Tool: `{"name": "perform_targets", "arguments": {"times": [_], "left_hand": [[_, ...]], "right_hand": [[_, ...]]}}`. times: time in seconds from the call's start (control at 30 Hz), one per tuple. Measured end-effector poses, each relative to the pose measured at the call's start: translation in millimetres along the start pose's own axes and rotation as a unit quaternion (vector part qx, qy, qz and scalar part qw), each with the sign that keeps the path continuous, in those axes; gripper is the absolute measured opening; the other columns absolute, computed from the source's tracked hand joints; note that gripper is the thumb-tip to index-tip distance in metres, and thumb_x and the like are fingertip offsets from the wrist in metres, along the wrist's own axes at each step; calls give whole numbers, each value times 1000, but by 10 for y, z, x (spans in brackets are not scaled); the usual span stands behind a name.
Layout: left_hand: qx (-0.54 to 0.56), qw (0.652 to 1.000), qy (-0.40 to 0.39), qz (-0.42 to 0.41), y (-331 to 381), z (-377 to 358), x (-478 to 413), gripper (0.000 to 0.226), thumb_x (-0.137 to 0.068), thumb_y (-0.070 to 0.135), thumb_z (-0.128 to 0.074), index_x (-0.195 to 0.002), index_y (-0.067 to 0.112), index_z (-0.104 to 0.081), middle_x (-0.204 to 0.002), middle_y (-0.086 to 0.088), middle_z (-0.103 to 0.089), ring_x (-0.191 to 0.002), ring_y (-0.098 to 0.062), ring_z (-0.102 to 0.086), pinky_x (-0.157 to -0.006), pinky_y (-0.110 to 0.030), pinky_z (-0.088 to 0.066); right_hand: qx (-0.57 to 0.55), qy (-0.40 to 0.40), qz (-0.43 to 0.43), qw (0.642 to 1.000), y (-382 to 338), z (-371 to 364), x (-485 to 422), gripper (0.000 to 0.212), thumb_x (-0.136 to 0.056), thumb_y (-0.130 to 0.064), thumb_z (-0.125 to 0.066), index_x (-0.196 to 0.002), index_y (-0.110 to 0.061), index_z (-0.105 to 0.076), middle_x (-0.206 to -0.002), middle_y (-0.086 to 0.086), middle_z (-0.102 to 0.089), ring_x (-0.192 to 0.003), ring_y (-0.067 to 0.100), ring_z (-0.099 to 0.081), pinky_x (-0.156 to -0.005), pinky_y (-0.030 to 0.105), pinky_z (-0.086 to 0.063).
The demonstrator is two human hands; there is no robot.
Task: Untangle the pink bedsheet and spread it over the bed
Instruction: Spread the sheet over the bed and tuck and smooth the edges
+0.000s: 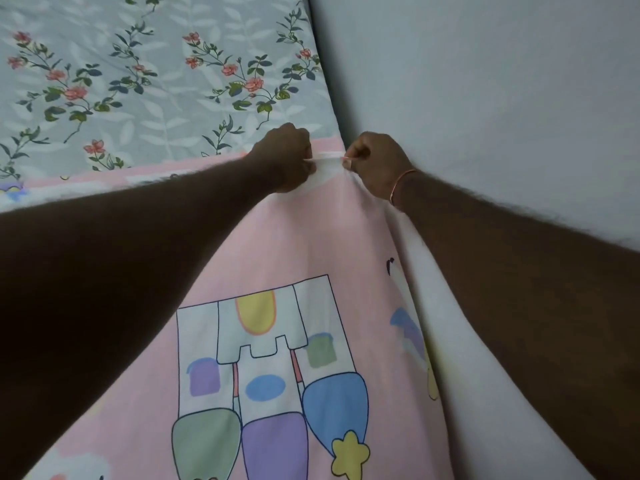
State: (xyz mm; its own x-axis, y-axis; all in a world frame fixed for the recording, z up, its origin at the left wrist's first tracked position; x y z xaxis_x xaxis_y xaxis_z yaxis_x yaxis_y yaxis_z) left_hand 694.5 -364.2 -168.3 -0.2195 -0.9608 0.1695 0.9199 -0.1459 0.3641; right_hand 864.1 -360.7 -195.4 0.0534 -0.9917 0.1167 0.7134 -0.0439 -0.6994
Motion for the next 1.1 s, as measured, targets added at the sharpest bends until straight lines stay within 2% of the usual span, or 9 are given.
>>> {"name": "perform_targets", "arguments": {"times": [0.13, 0.23, 0.4, 0.5, 0.6, 0.77, 0.87, 1.0, 1.1], "left_hand": [[20, 999, -17, 23, 3, -24, -52, 32, -85, 30, -66, -110, 13, -56, -115, -10, -58, -104, -26, -53, -87, -37, -46], [11, 999, -31, 8, 10, 10, -104, 28, -89, 31, -62, -107, 10, -61, -112, -11, -61, -103, -27, -55, -82, -32, -44], [20, 997, -77, -24, 63, 35, -130, 35, -89, 38, -61, -113, 13, -60, -114, -9, -60, -99, -24, -55, -77, -29, -41], [8, 995, -94, -35, 94, 56, -160, 31, -91, 32, -59, -113, 10, -63, -111, -10, -62, -88, -20, -52, -73, -28, -37], [17, 996, -84, -34, 128, 60, -185, 29, -94, 27, -56, -113, 7, -64, -110, -12, -63, -88, -20, -51, -73, -27, -37], [73, 997, -2, -4, 109, 74, -266, 24, -93, 23, -57, -107, 5, -65, -112, -11, -62, -97, -22, -56, -73, -24, -37], [87, 995, 43, 16, 72, 41, -343, 21, -93, 23, -57, -102, 6, -65, -112, -9, -62, -96, -19, -55, -75, -25, -40], [17, 998, 58, 19, 54, -132, -381, 24, -94, 27, -53, -109, 10, -62, -119, -12, -55, -112, -27, -51, -90, -35, -43], [-37, 997, 52, 33, 46, -202, -436, 31, -94, 30, -50, -117, 11, -58, -123, -12, -53, -116, -30, -49, -97, -45, -42]], "right_hand": [[-60, -22, -17, 998, 87, -56, 7, 12, -87, -11, -62, -99, -11, -60, -75, -9, -52, -77, 10, -50, -61, 4, -37], [-86, -40, -10, 995, 101, -41, -3, 22, -88, -11, -61, -110, -7, -59, -88, -1, -60, -81, 9, -55, -68, 10, -43], [-91, -33, -5, 995, 118, -21, -42, 12, -86, -15, -66, -96, -13, -60, -70, -7, -54, -63, 4, -49, -57, 5, -38], [-77, -30, -4, 997, 136, -31, -58, 15, -85, -18, -69, -97, -12, -61, -70, -10, -54, -63, 1, -49, -54, 0, -36], [-74, -15, -10, 997, 164, -31, -54, 13, -84, -21, -70, -92, -12, -64, -68, -9, -55, -61, 1, -48, -55, 3, -37], [-79, 52, 1, 996, 70, -38, -144, 7, -84, -19, -68, -82, -16, -63, -72, -3, -59, -63, 5, -49, -59, 12, -39], [-76, 77, -2, 994, 44, -84, -240, 16, -84, -20, -66, -72, -21, -56, -70, -9, -57, -73, 10, -53, -66, 20, -41], [-89, 89, -48, 991, 111, -247, -254, 30, -87, -25, -63, -64, -27, -44, -75, -7, -57, -79, 13, -54, -74, 24, -46], [-93, 102, -83, 987, 173, -296, -131, 18, -91, -31, -58, -76, -24, -49, -86, -2, -60, -87, 19, -57, -81, 28, -48]]}}
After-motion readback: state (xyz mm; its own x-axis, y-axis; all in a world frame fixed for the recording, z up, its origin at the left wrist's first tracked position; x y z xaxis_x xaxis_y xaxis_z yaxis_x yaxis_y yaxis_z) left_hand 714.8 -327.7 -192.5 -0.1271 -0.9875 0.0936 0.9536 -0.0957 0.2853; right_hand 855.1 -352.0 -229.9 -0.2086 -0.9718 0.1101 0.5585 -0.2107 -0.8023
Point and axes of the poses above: each hand's wrist, its own x-axis away from the middle knuckle, its own z-axis out of the back of the hand, y = z × x, the point moved 1 cm from there along -x, towards the middle knuckle
